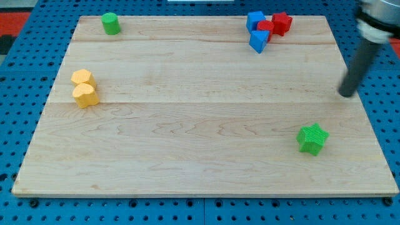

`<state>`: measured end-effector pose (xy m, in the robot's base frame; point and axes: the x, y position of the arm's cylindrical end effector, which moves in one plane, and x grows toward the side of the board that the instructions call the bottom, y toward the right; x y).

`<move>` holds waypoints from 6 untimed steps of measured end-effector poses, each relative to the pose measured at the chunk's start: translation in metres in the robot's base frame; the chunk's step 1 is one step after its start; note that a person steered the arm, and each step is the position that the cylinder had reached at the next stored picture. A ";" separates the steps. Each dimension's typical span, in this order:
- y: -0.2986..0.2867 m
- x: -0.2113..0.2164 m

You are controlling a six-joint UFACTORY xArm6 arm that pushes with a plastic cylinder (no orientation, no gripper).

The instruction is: Push the green star towards the yellow blocks

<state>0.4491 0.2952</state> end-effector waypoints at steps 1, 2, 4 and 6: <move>-0.010 0.070; -0.142 0.067; -0.155 0.115; -0.340 0.070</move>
